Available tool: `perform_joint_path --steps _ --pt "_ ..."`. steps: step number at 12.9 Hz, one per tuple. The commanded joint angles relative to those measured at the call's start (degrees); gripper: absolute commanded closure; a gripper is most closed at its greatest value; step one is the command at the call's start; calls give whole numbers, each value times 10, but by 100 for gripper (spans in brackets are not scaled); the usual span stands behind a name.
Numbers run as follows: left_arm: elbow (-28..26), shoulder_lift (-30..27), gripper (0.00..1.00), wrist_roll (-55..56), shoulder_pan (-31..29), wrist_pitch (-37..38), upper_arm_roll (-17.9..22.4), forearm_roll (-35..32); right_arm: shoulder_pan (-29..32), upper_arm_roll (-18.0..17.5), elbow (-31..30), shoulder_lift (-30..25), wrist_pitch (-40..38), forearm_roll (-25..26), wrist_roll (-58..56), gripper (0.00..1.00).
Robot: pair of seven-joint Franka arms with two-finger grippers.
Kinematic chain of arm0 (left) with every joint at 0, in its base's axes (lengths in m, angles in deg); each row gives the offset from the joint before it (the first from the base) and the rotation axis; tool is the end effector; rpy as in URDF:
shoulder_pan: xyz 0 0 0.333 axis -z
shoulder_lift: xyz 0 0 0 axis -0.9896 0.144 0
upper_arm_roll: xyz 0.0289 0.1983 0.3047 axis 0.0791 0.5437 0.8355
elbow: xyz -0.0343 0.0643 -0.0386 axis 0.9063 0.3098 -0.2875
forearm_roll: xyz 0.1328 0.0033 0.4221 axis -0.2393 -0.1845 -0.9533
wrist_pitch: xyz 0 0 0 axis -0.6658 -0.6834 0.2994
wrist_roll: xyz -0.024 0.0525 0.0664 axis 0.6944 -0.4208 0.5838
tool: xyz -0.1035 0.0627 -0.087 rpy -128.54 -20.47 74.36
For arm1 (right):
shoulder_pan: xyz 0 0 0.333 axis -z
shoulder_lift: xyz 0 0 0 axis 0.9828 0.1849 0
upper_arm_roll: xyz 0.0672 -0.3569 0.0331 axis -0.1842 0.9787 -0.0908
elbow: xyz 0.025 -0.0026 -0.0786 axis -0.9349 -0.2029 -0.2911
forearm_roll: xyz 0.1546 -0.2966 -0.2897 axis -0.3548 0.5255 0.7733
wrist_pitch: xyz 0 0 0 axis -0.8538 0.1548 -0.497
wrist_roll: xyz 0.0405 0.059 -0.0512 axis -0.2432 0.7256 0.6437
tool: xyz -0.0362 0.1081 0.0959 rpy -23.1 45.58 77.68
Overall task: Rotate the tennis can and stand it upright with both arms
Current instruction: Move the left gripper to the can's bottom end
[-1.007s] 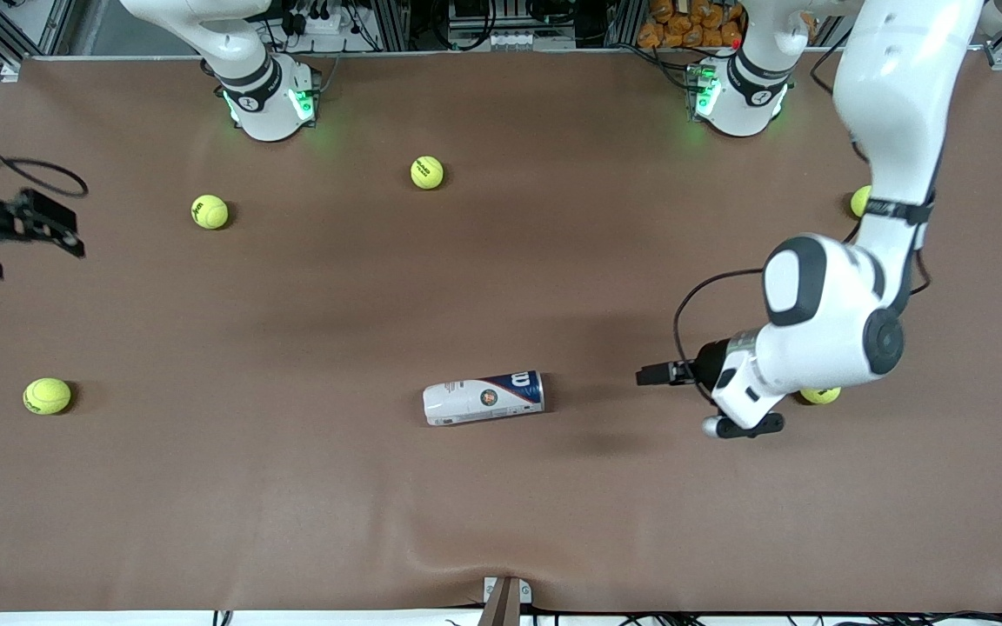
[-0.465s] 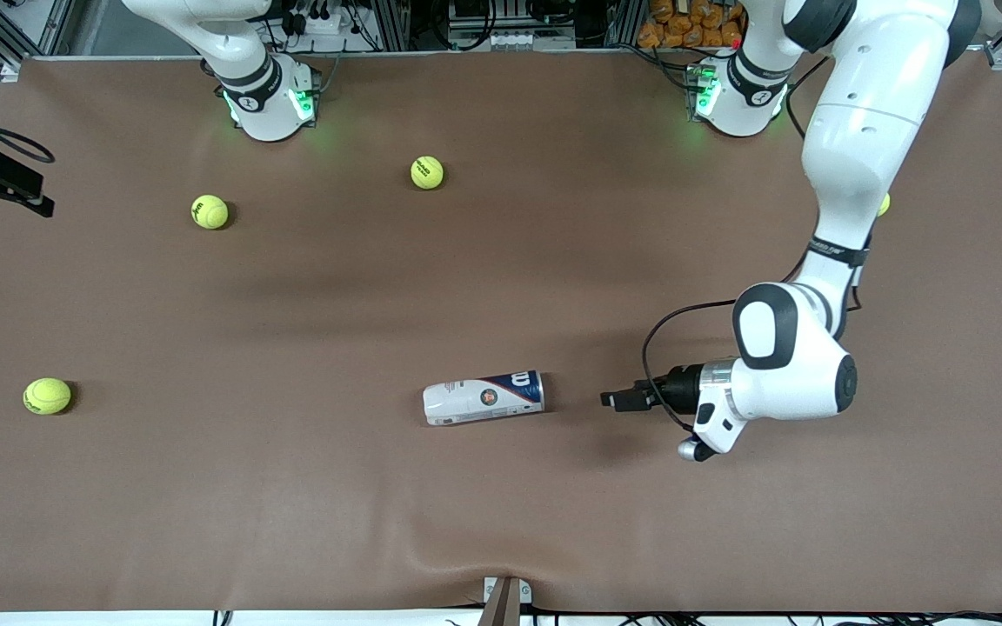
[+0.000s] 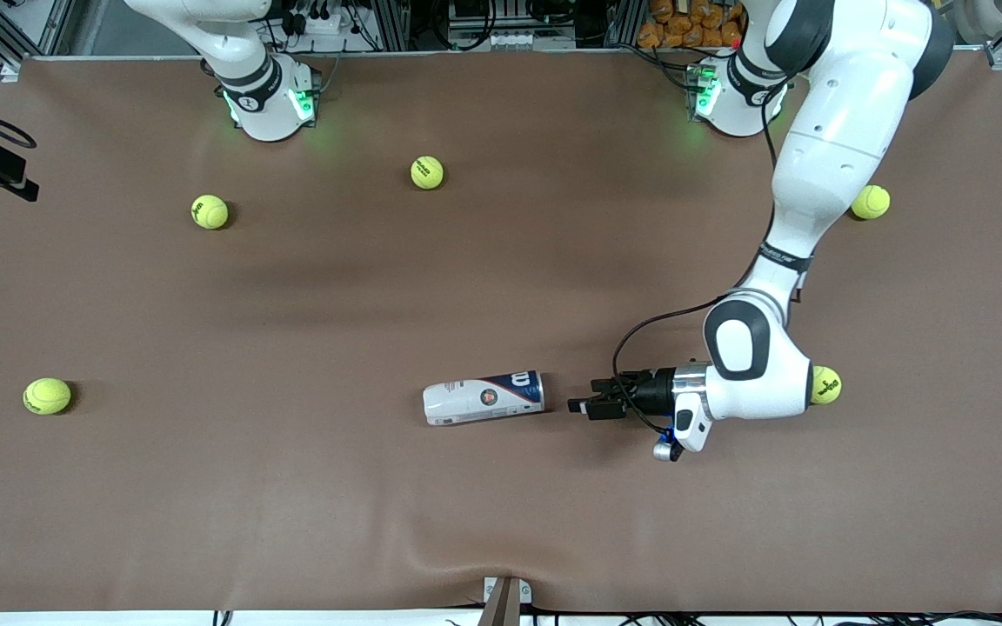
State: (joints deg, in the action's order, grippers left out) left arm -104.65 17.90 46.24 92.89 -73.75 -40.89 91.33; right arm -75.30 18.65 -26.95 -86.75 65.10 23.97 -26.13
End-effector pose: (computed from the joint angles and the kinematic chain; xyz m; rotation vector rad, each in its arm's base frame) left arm 0.7466 -0.3255 0.1541 2.0745 0.5624 -0.4072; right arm 0.5688 -0.0561 0.6701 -3.1253 -0.0275 0.1114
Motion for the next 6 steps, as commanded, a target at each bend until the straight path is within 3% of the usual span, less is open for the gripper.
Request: perform_joint_path --steps 1,6 --pt "19 26 0 -12 4 -3 -1 58 11 -11 -15 -15 -1 4 7 0" --pt "24 45 0 -16 15 -15 -1 107 11 -11 -11 -15 -2 -6 14 0"
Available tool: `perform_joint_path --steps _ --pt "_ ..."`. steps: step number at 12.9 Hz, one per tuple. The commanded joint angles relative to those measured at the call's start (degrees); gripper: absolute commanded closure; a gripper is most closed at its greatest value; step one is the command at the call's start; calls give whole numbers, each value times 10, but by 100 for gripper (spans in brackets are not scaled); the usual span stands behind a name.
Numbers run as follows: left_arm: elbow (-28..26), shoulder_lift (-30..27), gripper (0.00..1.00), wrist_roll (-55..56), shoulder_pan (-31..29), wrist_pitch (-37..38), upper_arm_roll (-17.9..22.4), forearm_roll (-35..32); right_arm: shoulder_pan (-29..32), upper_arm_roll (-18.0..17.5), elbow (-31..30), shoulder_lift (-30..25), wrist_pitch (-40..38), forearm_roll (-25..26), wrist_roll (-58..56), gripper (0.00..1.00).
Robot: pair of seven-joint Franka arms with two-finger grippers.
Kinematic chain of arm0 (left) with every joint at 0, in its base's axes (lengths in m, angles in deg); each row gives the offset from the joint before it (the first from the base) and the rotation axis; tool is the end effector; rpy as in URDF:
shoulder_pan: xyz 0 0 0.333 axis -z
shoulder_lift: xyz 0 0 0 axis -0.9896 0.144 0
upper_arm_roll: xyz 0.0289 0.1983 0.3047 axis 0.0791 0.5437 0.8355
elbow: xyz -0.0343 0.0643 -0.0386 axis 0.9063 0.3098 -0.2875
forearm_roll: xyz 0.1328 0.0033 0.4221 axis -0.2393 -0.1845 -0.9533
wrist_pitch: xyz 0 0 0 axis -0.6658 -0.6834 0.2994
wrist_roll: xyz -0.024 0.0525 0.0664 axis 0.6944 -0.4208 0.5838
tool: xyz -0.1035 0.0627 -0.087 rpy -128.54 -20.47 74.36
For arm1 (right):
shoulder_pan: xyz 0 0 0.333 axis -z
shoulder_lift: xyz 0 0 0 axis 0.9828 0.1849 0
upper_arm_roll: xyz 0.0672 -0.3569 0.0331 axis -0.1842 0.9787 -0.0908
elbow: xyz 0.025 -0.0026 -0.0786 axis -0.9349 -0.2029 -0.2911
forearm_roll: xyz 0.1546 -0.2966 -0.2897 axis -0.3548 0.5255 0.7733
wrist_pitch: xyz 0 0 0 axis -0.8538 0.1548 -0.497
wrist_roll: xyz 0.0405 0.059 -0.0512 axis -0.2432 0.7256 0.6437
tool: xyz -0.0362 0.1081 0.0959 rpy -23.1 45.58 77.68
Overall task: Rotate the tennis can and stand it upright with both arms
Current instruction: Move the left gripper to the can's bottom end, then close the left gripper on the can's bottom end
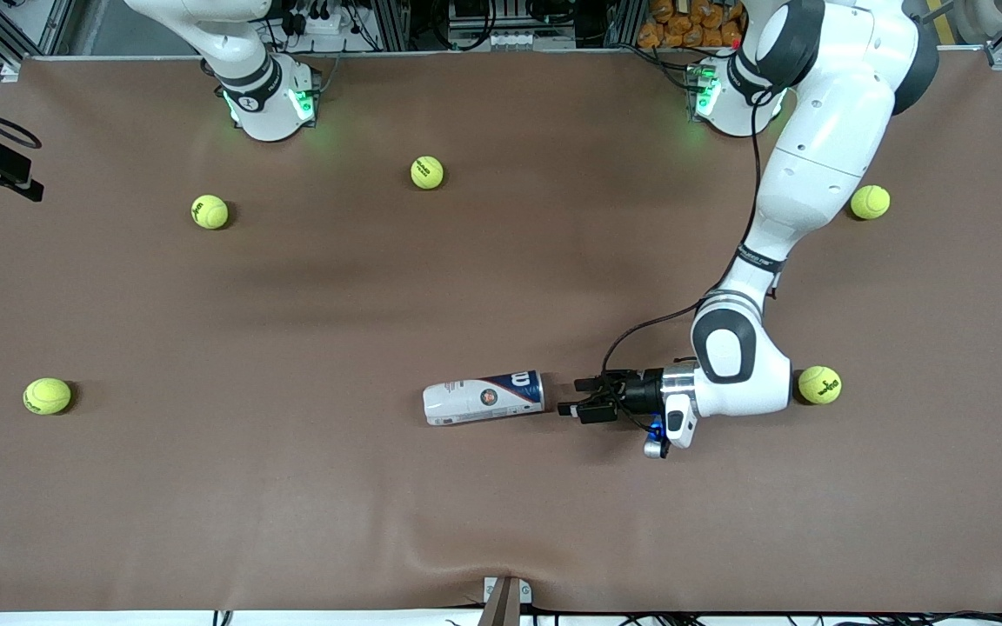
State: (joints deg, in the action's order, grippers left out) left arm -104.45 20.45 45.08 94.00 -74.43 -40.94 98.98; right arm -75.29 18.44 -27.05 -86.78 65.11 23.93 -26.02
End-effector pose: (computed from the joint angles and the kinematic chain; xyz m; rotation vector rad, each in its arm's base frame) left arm 0.7397 -0.3419 0.1273 1.9689 0.6418 -0.4429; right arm 0.5688 -0.0540 0.6696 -3.1248 -0.0300 0.1129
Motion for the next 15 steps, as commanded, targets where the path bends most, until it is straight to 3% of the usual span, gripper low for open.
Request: perform_joint_path --steps 1,5,12,14,15 --pt "23 25 0 -14 6 -8 0 52 12 -9 -9 -14 -7 -8 19 0" --pt "24 35 1 -36 14 -9 0 93 12 -9 -3 -10 -15 -14 48 0" --pt "46 51 16 -36 42 -39 0 128 -2 -13 15 -7 -25 -13 45 0" --pt "47 53 33 -36 47 -48 0 129 -3 -13 15 -7 -25 -14 45 0" --pt "47 54 45 -36 47 -48 0 130 -5 -14 15 -7 -25 -14 47 0"
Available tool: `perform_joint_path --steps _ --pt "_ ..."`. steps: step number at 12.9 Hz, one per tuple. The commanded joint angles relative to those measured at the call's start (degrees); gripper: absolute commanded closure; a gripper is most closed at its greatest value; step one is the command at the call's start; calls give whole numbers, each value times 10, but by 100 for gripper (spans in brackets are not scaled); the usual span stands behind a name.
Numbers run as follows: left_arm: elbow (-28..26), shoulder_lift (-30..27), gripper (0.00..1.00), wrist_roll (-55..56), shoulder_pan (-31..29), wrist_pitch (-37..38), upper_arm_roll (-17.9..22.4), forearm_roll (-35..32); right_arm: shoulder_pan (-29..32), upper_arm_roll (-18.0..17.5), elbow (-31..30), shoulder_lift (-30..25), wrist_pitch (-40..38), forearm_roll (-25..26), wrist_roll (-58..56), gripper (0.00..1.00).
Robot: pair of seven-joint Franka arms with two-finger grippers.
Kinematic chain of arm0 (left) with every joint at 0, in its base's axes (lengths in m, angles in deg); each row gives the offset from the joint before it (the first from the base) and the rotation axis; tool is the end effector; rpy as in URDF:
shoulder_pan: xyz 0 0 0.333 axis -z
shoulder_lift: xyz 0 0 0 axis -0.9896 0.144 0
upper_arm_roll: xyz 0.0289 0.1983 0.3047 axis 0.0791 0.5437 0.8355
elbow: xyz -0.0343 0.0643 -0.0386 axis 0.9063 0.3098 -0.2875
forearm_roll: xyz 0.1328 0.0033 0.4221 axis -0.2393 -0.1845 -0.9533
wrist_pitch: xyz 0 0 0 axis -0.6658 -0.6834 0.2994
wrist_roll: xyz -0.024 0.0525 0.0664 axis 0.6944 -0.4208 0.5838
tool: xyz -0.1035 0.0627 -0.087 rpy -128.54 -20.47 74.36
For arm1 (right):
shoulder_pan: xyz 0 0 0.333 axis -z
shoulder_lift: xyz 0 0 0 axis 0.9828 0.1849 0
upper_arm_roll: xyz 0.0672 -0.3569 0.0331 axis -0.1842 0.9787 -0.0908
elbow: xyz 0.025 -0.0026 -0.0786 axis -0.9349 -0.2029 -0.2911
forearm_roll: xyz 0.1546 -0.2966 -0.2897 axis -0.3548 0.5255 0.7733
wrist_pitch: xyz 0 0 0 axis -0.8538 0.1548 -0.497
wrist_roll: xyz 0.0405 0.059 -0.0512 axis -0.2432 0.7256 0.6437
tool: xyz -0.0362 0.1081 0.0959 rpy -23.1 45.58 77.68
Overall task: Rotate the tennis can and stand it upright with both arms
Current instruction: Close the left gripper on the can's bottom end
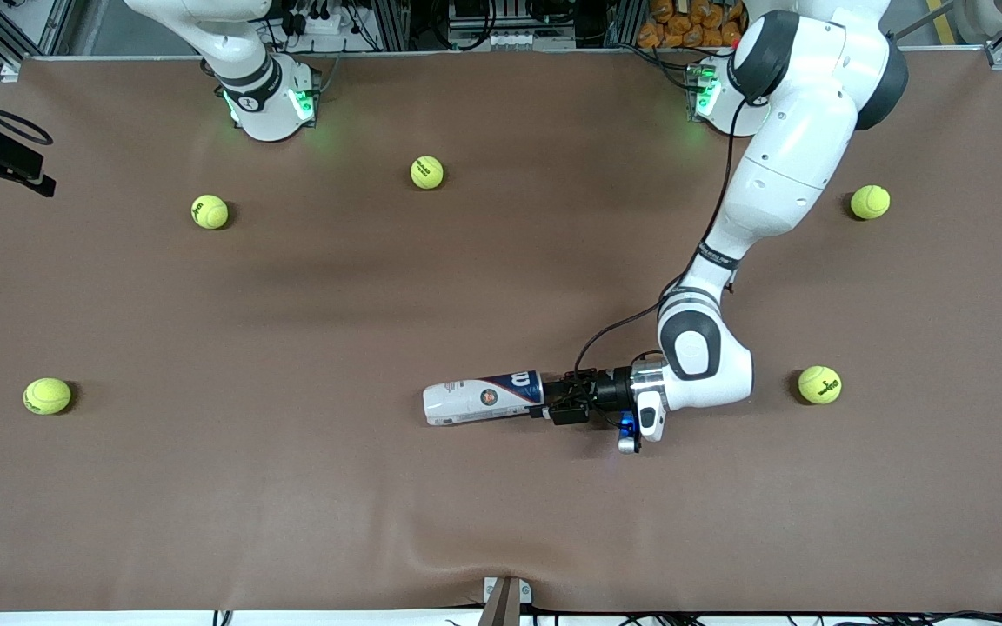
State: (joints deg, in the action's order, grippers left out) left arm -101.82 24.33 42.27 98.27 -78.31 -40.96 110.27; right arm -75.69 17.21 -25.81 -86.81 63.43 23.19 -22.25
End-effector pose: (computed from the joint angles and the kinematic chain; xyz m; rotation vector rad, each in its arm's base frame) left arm 0.7310 -0.3926 0.1007 1.8494 0.7185 -0.4240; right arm 0.5661 -0.0351 0.6785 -3.1154 0.0248 0.1236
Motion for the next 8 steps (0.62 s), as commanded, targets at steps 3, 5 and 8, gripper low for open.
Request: perform_joint_path --steps 3,5,8 --pt "20 15 86 -8 4 -9 0 33 -8 -1 3 -7 -9 -7 9 0" --pt "20 10 100 -8 4 -9 0 35 -7 -1 3 -7 -10 -7 9 0" --pt "20 -15 100 16 -5 -7 0 35 -7 0 5 -7 -10 -7 9 0"
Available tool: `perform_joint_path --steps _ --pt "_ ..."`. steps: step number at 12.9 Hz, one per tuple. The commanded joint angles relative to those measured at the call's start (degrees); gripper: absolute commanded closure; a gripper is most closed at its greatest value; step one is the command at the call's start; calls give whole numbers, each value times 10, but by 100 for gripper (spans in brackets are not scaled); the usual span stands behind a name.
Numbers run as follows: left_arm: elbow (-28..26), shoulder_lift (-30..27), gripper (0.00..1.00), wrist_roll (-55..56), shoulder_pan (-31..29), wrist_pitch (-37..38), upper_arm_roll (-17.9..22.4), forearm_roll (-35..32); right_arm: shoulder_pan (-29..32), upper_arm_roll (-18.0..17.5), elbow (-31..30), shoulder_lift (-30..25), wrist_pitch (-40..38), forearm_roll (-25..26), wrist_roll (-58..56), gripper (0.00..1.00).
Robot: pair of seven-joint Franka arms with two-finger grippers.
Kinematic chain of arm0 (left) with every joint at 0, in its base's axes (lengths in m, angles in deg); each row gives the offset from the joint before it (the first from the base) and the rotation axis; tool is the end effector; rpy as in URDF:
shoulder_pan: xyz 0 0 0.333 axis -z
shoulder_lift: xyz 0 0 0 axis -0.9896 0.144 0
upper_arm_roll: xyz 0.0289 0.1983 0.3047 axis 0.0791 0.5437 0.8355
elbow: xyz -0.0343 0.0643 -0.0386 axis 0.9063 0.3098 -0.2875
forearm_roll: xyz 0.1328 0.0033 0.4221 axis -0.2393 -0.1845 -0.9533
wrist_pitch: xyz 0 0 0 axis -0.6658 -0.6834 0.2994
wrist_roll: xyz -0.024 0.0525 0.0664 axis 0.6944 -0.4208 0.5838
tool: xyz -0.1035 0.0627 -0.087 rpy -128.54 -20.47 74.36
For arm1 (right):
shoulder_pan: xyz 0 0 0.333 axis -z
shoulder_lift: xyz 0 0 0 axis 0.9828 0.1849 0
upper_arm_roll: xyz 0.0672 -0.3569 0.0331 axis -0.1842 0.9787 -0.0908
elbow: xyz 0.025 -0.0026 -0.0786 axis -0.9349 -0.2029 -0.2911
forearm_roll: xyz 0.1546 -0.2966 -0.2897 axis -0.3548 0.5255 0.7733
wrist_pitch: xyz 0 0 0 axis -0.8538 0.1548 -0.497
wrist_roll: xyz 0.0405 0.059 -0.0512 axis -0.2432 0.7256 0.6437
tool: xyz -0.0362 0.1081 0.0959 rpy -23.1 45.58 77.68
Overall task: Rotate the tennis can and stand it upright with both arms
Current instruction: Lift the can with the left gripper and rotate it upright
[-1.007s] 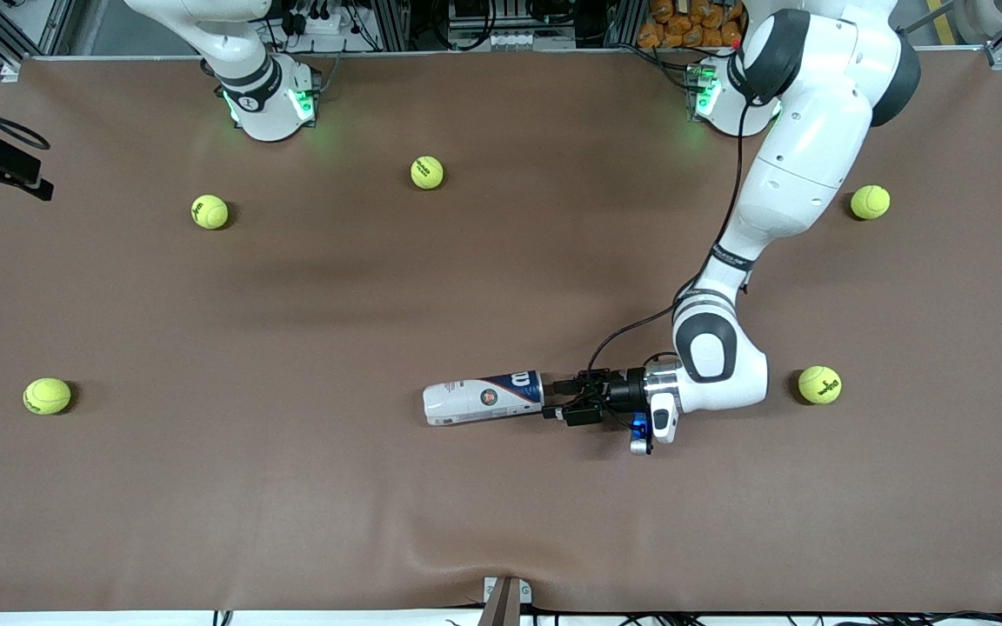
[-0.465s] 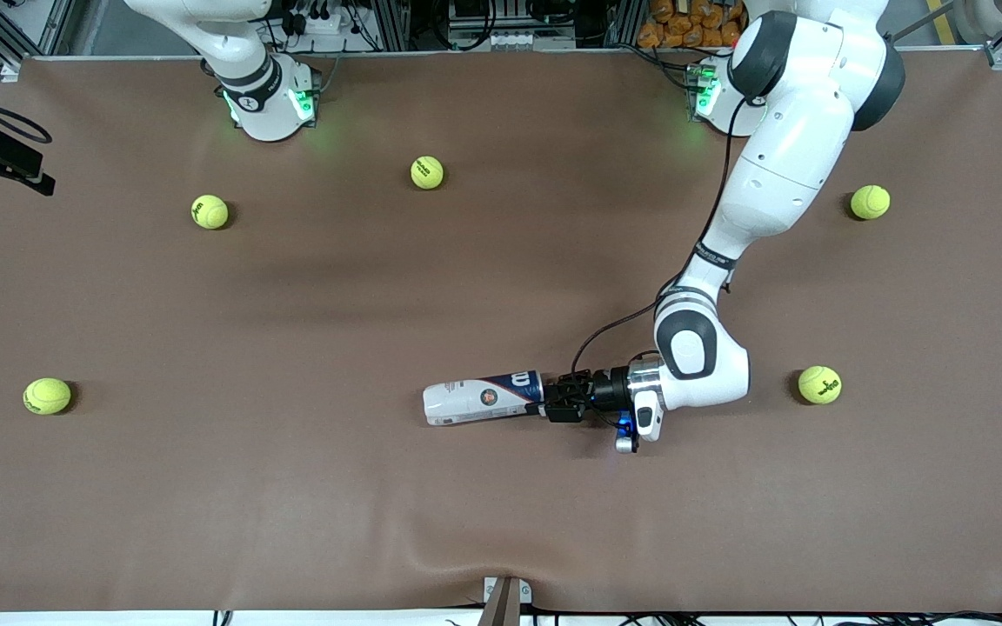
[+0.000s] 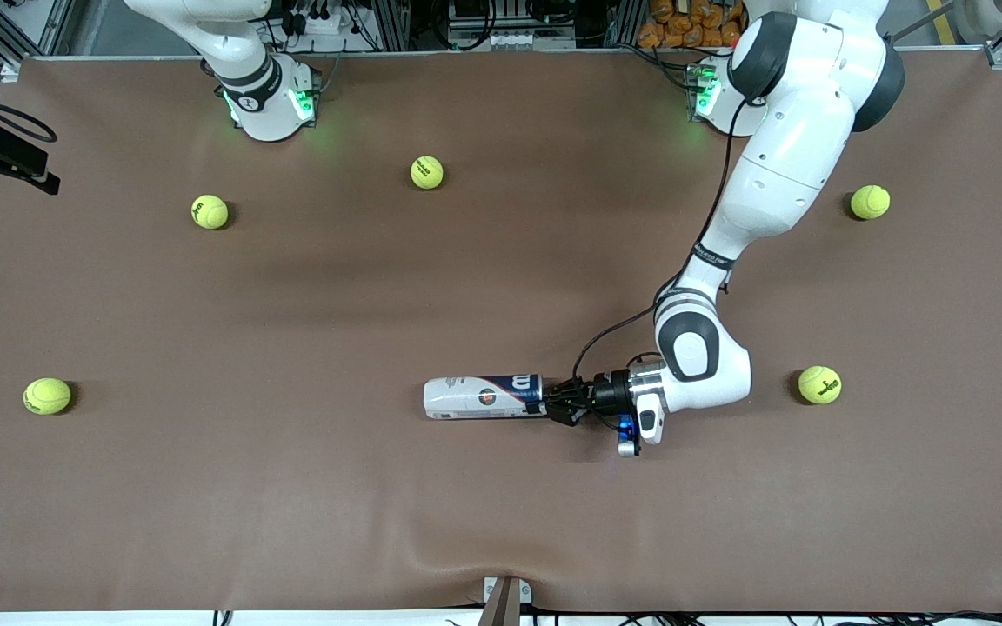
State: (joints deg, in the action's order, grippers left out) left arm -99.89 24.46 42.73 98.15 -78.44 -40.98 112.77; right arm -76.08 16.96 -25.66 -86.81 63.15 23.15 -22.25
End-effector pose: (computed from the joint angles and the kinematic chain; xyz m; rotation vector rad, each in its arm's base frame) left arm 0.7455 -0.3939 0.1167 1.7962 0.7382 -0.4022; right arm 0.5658 -0.0286 0.6794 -3.1152 0.0072 0.1273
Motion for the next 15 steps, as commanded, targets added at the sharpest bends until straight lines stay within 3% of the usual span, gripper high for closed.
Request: perform_joint_path --steps 1,7,15 --pt "0 -31 100 25 -6 -5 1 6 -3 2 3 -7 -8 -5 9 0" --pt "-2 -125 100 84 -11 21 0 -10 -4 1 4 -7 -17 -5 6 0" --pt "-3 -304 100 342 -2 27 -27 -218 -2 2 4 -7 -17 -5 6 0"
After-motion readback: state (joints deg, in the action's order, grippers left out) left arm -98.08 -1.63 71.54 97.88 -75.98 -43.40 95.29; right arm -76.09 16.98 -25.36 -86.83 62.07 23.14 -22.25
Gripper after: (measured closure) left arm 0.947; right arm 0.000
